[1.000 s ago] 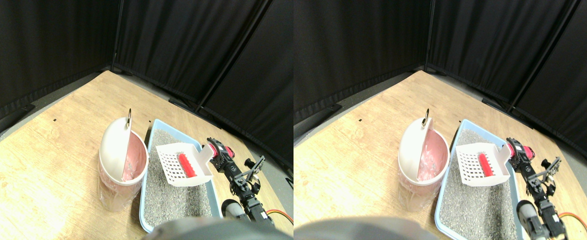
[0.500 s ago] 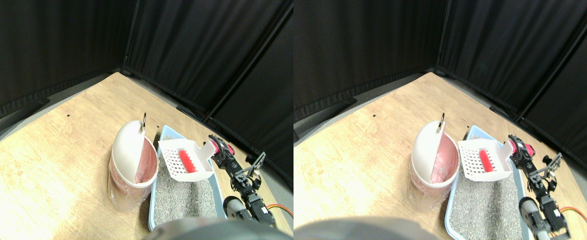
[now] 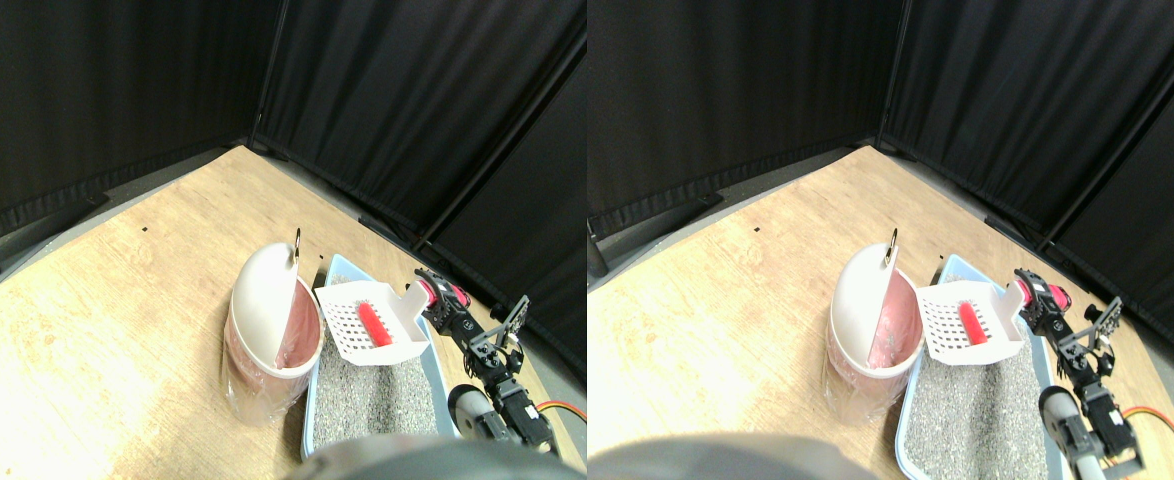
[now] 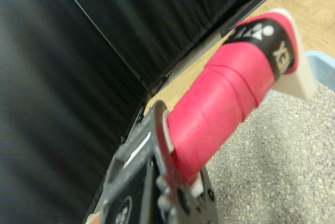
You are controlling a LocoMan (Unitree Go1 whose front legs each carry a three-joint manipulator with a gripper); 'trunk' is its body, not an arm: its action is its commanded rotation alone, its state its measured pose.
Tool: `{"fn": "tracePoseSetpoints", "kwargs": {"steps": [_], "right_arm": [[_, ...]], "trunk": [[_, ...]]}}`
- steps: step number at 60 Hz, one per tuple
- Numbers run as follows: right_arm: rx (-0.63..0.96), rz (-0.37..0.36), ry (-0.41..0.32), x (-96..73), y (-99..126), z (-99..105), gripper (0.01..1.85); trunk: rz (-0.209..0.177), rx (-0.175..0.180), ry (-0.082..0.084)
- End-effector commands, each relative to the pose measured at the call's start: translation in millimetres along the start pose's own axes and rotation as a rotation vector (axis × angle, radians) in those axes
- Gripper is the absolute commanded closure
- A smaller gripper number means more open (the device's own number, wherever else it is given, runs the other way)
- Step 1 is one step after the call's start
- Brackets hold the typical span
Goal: Scoop (unimanual)
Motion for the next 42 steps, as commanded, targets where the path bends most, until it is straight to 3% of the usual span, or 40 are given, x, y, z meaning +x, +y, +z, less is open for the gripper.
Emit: {"fn": "tracePoseSetpoints", "kwargs": {"steps": [1,18,42], "right_arm": [[-0.024,0.057,-0.039,2.6,5.2,10.3,1.81],[-0.104,0.068,-0.002,6.0,14.2,14.7,1.81],[-0.214,0.081,-0.014,12.9,18.3,26.2,1.81]], "trunk": [[0.026,0.014,0.015],[0.036,0.001,0.006],[0.048,-0.008,0.001]]}}
